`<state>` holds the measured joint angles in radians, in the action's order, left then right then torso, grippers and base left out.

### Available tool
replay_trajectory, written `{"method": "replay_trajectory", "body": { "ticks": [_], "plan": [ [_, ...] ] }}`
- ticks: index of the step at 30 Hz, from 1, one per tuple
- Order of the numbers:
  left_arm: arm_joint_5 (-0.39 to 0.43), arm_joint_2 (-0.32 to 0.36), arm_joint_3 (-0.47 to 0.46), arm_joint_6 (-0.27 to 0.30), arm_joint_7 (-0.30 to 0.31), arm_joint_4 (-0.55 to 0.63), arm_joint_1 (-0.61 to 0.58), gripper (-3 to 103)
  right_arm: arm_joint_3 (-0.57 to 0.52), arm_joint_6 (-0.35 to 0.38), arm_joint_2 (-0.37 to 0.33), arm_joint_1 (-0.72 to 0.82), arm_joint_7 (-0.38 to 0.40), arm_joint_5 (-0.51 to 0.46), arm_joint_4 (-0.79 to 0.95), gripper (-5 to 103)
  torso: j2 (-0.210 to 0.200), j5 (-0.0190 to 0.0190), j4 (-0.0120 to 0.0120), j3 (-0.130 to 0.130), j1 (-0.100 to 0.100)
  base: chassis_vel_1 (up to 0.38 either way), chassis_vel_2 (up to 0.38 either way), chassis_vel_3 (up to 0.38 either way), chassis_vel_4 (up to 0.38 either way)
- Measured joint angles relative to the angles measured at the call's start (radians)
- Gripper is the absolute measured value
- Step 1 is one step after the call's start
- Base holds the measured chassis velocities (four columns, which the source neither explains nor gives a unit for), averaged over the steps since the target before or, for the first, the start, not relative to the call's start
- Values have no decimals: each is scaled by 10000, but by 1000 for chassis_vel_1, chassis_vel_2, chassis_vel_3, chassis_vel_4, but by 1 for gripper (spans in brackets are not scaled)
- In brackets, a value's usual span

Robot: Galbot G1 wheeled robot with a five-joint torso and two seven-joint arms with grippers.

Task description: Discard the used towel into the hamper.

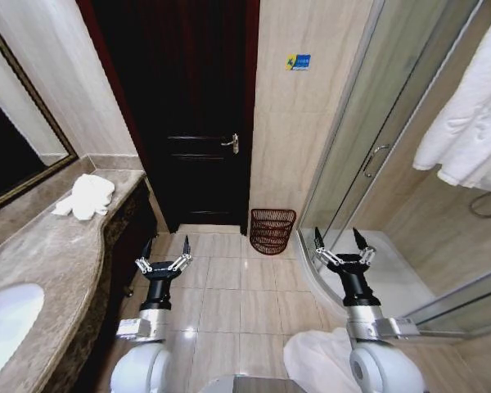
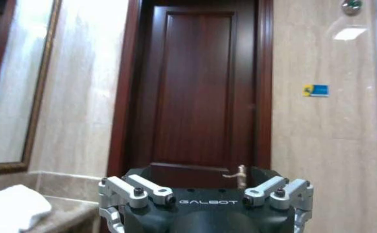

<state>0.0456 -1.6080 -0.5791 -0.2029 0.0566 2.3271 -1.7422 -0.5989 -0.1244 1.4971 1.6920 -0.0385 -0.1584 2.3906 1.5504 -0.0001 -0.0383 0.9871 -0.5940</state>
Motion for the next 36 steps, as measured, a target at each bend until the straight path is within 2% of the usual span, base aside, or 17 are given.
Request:
{"method": "replay_trajectory", "body": {
  "ticks": [3, 6, 20, 26, 29, 36],
  "plan": [
    [-225, 0, -87, -29, 108, -12, 73, 100, 0, -16, 10, 6, 17, 9, 1, 100, 0, 1, 0, 0, -1, -64, 67, 64, -64],
    [-904, 0, -174, -268, 188, -70, 127, 100, 5, -35, 27, 4, 65, 67, 5, 100, -1, 0, 0, 0, -2, -76, 84, 81, -89],
    [-982, -11, -124, -435, 104, 2, 47, 100, 42, -136, 80, 75, 20, 131, 54, 100, 0, 1, 0, 0, 0, -78, 84, 83, -85],
    [-281, -8, 69, -247, -31, 68, -46, 100, 38, -146, 80, 61, 16, 134, 54, 100, -1, 3, 0, 1, -2, -108, 112, 104, -97],
    [388, -6, 263, 91, -69, 151, -90, 100, 31, -177, 97, 59, 14, 134, 40, 100, 0, 1, 0, 0, -1, -108, 103, 107, -105],
    [947, -4, 399, 359, -388, 206, -186, 100, 51, -183, 116, 32, 18, 137, 12, 100, 0, 1, 0, 0, -1, -112, 107, 99, -110]
  ]
}}
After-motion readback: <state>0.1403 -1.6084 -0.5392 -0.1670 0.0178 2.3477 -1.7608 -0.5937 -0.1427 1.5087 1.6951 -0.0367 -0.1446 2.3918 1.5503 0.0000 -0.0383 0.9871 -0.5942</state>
